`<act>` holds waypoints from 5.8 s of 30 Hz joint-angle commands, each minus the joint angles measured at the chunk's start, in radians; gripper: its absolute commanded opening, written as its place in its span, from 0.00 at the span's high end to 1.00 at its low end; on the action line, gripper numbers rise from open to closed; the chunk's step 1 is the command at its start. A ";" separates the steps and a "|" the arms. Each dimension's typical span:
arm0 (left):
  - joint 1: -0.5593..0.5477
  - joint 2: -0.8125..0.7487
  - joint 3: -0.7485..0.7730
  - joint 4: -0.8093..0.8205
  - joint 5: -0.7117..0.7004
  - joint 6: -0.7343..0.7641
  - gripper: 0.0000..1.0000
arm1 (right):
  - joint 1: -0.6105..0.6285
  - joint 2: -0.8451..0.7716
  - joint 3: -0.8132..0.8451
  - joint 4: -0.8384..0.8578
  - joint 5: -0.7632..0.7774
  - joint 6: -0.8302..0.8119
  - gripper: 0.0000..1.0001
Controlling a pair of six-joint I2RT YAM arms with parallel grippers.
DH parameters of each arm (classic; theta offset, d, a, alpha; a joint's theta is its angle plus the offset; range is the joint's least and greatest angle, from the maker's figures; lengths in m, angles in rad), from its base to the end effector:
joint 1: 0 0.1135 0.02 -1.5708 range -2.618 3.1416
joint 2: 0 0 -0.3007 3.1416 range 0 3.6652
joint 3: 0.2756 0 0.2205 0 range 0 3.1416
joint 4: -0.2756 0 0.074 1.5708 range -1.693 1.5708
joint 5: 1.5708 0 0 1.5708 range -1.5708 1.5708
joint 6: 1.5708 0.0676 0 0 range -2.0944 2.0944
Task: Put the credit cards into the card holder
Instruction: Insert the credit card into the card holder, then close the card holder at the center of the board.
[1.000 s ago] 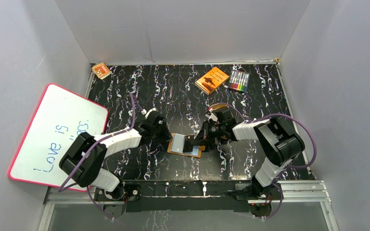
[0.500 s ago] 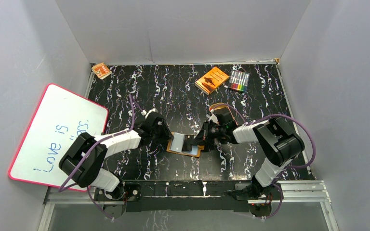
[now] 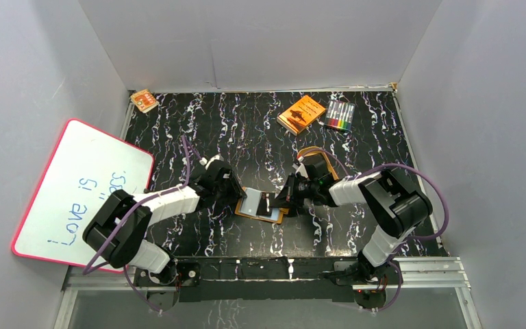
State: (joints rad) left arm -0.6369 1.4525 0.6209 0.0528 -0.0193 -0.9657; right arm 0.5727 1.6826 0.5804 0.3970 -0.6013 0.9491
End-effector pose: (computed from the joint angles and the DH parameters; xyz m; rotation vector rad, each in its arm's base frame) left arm 0.2199 -0.1611 0.1963 -0.4158 2.4451 -0.7281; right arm 0.2328 0.1956 0.1660 0.1186 2.5795 1.3883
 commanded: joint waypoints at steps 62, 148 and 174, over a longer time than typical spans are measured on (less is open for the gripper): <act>0.007 -0.159 -0.068 -0.252 -0.107 0.009 0.62 | 0.120 0.066 0.185 -0.132 0.084 -0.003 0.59; 0.013 -0.287 -0.118 -0.298 -0.101 0.032 1.00 | 0.291 0.068 0.607 -1.050 0.787 -0.414 0.35; 0.013 -0.220 -0.145 -0.218 -0.052 0.033 1.00 | 0.291 -0.235 0.454 -0.667 0.383 -0.370 1.00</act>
State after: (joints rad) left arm -0.6201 1.2192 0.4972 -0.1727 -0.0926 -0.9390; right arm 0.8639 1.4526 1.0617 -0.4676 0.0031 0.5408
